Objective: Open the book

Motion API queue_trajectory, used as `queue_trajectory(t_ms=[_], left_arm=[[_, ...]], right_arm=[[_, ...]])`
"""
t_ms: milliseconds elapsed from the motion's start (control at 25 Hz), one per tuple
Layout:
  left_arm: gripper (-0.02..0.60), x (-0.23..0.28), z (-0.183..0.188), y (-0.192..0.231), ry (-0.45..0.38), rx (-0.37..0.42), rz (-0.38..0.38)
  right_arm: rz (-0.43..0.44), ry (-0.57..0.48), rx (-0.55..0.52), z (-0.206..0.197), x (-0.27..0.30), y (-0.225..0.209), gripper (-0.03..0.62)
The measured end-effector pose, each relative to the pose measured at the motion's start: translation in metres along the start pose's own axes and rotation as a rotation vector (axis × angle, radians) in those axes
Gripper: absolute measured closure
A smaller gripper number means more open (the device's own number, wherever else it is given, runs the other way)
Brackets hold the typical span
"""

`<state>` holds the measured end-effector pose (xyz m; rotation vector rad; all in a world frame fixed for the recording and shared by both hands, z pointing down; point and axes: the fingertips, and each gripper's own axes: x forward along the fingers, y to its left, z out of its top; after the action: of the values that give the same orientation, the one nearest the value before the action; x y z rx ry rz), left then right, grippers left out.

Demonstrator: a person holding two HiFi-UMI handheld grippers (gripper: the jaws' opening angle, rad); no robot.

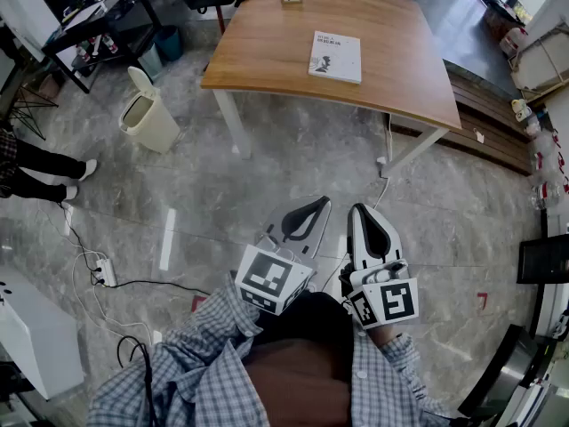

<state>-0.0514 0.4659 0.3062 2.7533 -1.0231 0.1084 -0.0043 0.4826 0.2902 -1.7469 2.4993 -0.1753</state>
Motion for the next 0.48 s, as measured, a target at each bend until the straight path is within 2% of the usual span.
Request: queue_trajectory(t_ms=[480], left_arm=[[0.574,0.014,-0.004,-0.008,0.011,0.012,-0.002]], right_arm=[[-0.002,0.004,0.006,-0.003,-0.002,-0.015,0.576]])
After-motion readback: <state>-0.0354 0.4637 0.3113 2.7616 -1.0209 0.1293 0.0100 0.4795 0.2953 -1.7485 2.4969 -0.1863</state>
